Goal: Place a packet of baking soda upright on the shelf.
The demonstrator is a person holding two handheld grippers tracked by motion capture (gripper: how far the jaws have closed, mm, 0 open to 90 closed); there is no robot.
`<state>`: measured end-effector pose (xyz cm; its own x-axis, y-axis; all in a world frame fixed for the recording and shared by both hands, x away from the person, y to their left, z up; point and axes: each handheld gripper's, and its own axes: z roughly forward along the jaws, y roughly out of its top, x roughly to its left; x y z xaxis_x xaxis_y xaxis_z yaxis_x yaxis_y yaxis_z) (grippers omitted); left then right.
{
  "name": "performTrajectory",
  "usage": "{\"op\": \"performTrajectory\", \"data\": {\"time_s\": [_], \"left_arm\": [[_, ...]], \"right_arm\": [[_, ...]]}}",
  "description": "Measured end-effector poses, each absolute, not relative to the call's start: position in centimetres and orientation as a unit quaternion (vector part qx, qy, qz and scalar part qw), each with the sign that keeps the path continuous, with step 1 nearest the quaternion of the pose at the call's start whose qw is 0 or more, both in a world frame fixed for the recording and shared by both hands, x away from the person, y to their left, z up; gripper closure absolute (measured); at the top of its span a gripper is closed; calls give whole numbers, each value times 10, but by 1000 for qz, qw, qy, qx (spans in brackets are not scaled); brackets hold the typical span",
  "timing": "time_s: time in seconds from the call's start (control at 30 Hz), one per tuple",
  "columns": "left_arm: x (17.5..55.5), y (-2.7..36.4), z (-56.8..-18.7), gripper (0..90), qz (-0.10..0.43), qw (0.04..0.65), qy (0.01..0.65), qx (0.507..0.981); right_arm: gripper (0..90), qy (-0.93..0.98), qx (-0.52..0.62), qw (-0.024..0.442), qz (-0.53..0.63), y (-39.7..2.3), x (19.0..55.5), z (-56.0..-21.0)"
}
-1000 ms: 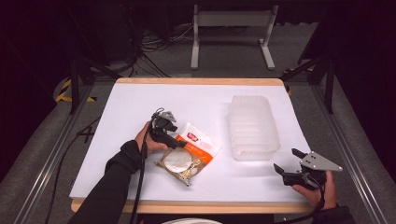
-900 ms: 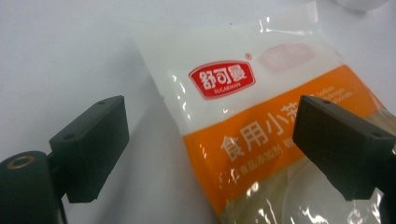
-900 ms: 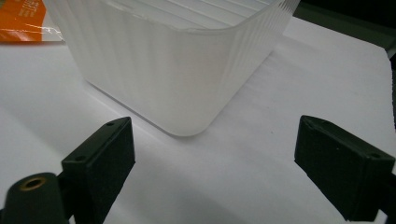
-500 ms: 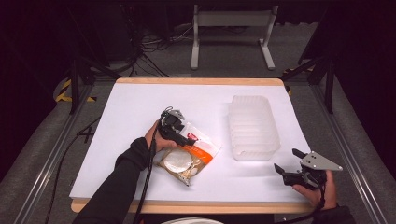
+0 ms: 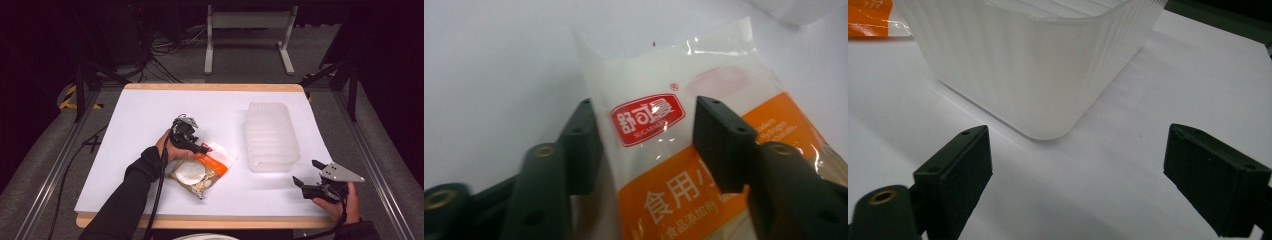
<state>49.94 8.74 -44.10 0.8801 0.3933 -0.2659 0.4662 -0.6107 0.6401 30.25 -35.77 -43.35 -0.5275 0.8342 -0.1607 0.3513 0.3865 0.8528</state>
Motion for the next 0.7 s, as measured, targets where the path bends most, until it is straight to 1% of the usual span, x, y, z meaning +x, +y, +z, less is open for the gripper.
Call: {"op": "performTrajectory", "data": {"time_s": [0.03,0.07,0.1,0.13,0.2,0.23,0.3,0.4,0.5,0.57,0.6,0.7], "left_arm": [[500,88,-441,648,-51,371,239,896],[500,88,-441,695,-51,371,239,896],[501,88,-442,695,-54,372,232,897],[500,87,-442,771,-58,368,224,900],[499,86,-442,827,-63,367,219,902],[498,86,-441,827,-62,368,213,903],[496,86,-438,885,-66,376,205,901],[493,86,-434,895,-71,380,195,901],[488,85,-429,898,-64,385,188,901],[484,86,-424,899,-46,399,188,897],[478,89,-417,899,-43,416,178,891],[468,94,-404,899,-25,436,167,884]], "right_arm": [[126,778,381,300,401,-357,303,-434],[126,778,381,300,401,-357,303,-434],[123,778,380,299,401,-357,303,-434],[123,778,376,299,405,-357,302,-434],[122,777,376,298,407,-357,302,-433],[122,777,376,298,407,-357,302,-433],[122,777,377,299,405,-358,302,-433],[122,777,377,299,405,-358,302,-433],[122,777,377,300,405,-358,302,-433],[122,777,378,300,404,-358,302,-433],[122,777,378,301,404,-358,302,-432],[122,776,379,302,404,-358,301,-432]]}}
